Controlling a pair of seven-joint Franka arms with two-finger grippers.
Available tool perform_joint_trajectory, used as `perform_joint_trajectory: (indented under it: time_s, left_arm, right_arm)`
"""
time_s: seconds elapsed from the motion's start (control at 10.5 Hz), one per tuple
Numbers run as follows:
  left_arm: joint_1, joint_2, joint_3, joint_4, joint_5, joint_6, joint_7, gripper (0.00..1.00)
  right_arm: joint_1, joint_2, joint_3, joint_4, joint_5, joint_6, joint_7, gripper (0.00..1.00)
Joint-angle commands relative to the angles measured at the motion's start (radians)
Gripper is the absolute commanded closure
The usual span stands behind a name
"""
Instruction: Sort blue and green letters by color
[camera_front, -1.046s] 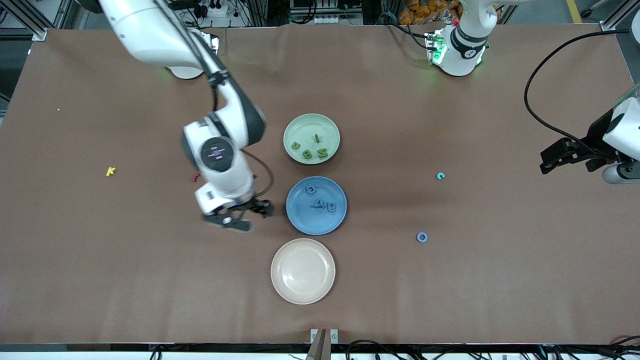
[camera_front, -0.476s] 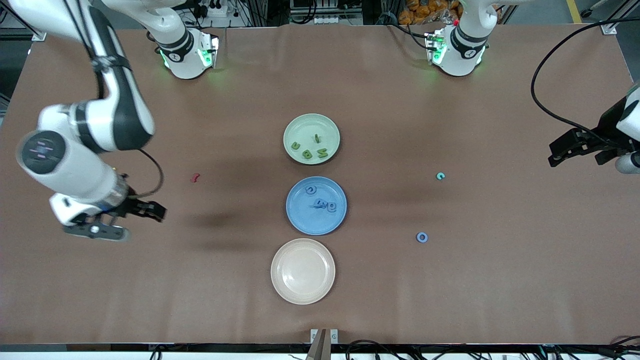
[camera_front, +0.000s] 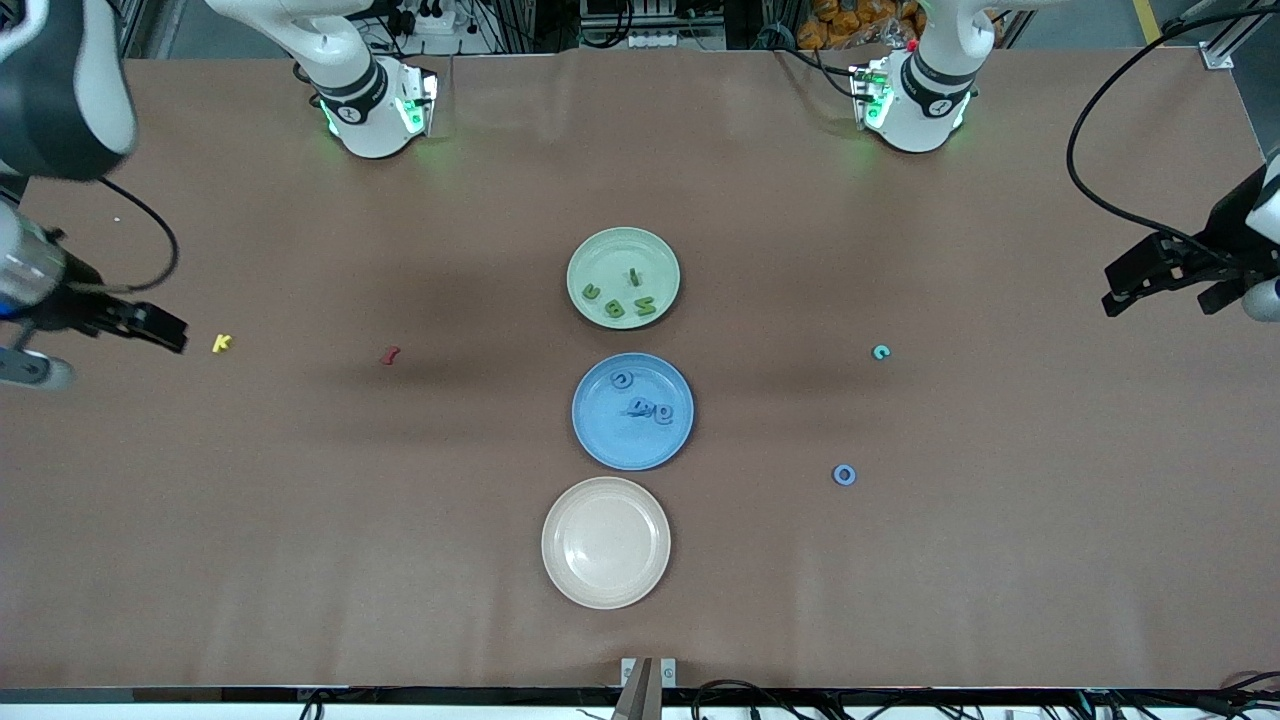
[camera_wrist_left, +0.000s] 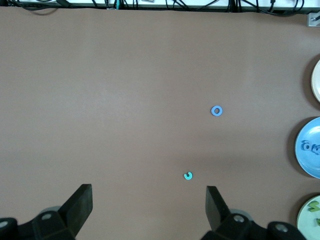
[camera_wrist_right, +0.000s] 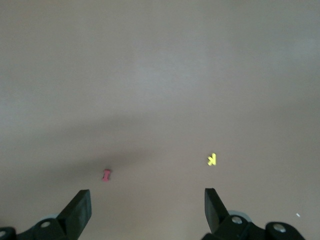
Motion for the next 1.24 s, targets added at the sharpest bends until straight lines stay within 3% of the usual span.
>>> perform_joint_trajectory:
  time_s: [0.0,0.1,0.19,0.29,0.57,1.14]
  left_arm:
    - [0.088,-0.041,-0.1,-0.018,-0.026,-0.028,0.022,0.0]
    - [0.164,-0.044,-0.181,-0.018,-0.025,-0.028,0.017,0.0]
    - [0.167,-0.045,-0.188,-0.018,-0.019,-0.038,0.016,0.0]
    - [0.167,-0.056,-0.193,-0.021,-0.019,-0.047,0.008,0.0]
    - [0.167,-0.097,-0.191,-0.082,-0.025,-0.051,0.006,0.0]
    - [0.145,-0.068,-0.187,-0.061,-0.004,-0.051,0.011,0.0]
  right_arm:
    - [0.019,-0.009,-0.047,0.174,0.004,-0.158,-0.002,0.0]
    - [0.019,-0.021,-0.068,0.211,0.045,-0.195,-0.004,0.0]
    - [0.019,-0.052,-0.123,0.216,0.139,-0.198,-0.005,0.0]
    - [0.02,-0.078,-0.151,0.211,0.162,-0.198,-0.019,0.0]
    - [0.053,-0.093,-0.154,0.156,0.159,-0.206,-0.017,0.0]
    - [0.01,-0.09,-0.116,0.157,0.163,-0.207,-0.034,0.0]
